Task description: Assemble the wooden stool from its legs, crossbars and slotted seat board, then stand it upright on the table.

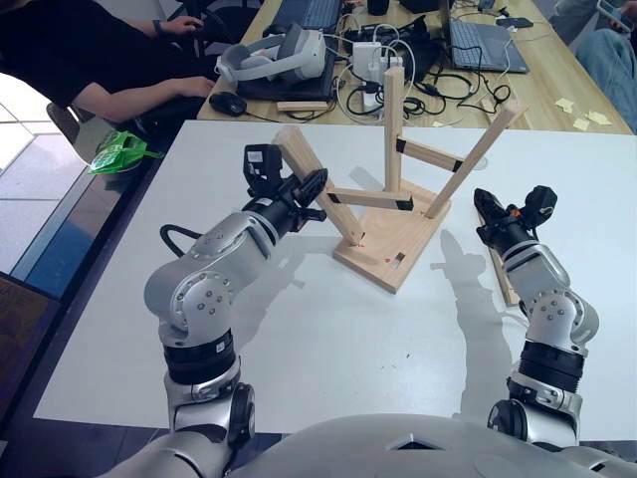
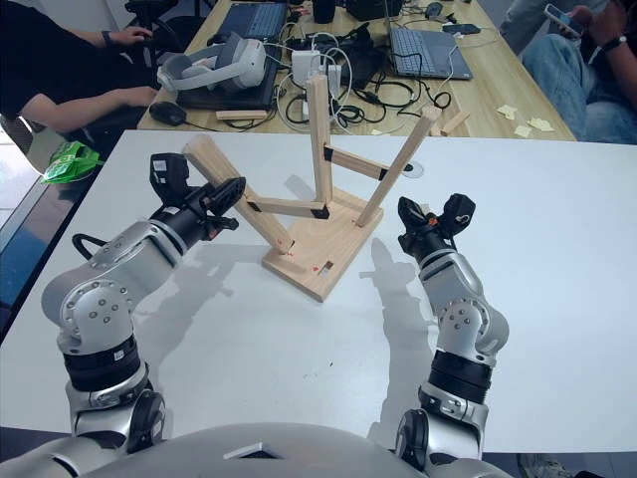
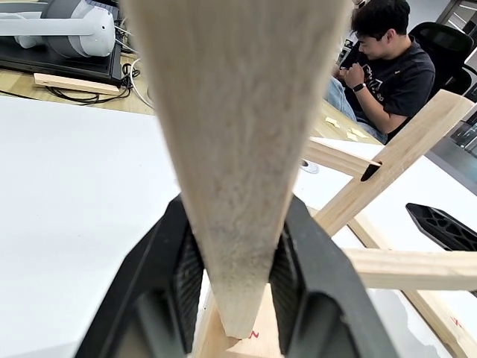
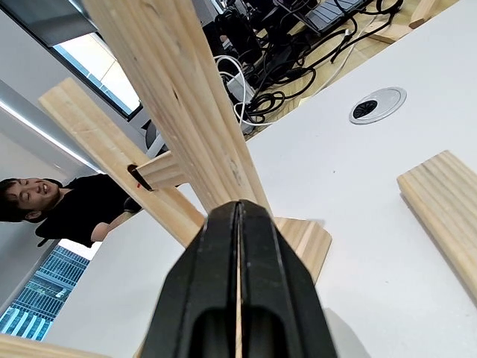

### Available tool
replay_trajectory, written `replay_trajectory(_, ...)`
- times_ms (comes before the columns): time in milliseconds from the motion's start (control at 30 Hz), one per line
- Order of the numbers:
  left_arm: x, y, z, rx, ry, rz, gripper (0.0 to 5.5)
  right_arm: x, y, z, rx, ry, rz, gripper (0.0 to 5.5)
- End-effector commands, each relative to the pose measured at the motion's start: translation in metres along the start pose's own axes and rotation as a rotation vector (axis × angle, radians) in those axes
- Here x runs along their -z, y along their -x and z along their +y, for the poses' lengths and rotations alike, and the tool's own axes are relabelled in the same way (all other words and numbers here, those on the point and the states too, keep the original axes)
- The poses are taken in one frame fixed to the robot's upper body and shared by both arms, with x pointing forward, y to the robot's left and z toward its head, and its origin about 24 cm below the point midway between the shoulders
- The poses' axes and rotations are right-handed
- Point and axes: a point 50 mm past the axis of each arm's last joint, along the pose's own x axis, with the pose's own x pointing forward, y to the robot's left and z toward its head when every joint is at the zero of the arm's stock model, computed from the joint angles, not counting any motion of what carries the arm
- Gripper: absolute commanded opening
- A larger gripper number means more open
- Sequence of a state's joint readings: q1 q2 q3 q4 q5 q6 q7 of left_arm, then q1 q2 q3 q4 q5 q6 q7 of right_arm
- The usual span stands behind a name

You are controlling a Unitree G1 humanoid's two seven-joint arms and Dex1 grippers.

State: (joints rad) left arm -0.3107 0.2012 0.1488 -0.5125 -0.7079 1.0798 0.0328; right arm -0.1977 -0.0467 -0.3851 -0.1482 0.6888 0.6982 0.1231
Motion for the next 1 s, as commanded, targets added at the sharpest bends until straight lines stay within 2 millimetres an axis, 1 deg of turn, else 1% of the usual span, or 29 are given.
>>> replay_trajectory(33, 0.011, -0.003, -0.004, 0.033, -0.044, 0.106, 1.03, -0.001, -0.002, 0.001, -0.004, -0.017, 0.000, 0.00)
replay_trajectory(133, 0.014, -0.011, -0.006, 0.051, -0.065, 0.132, 1.03, -0.002, -0.003, 0.001, -0.005, -0.020, 0.000, 0.00)
replay_trajectory(333, 0.006, -0.028, -0.004, 0.041, -0.080, 0.143, 1.03, -0.002, -0.006, 0.003, -0.011, -0.015, 0.003, 0.00)
replay_trajectory(467, 0.006, -0.031, -0.006, 0.056, -0.099, 0.187, 1.03, -0.002, -0.005, 0.003, -0.011, -0.013, 0.005, 0.00)
replay_trajectory(600, 0.013, -0.026, -0.007, 0.057, -0.101, 0.227, 1.03, -0.001, -0.005, 0.003, -0.010, -0.014, 0.008, 0.00)
replay_trajectory(700, 0.019, -0.021, -0.013, 0.062, -0.067, 0.206, 1.03, -0.002, -0.004, 0.003, -0.008, -0.014, 0.009, 0.00)
replay_trajectory(800, 0.031, -0.019, -0.020, 0.063, -0.064, 0.159, 1.03, -0.003, -0.005, 0.002, -0.006, -0.014, 0.008, 0.00)
replay_trajectory(933, 0.049, -0.030, -0.021, 0.025, -0.106, 0.108, 1.03, -0.004, -0.006, 0.002, -0.006, -0.008, 0.009, 0.00)
replay_trajectory(1000, 0.054, -0.038, -0.024, 0.024, -0.148, 0.107, 1.03, -0.004, -0.006, 0.002, -0.005, -0.005, 0.008, 0.00)
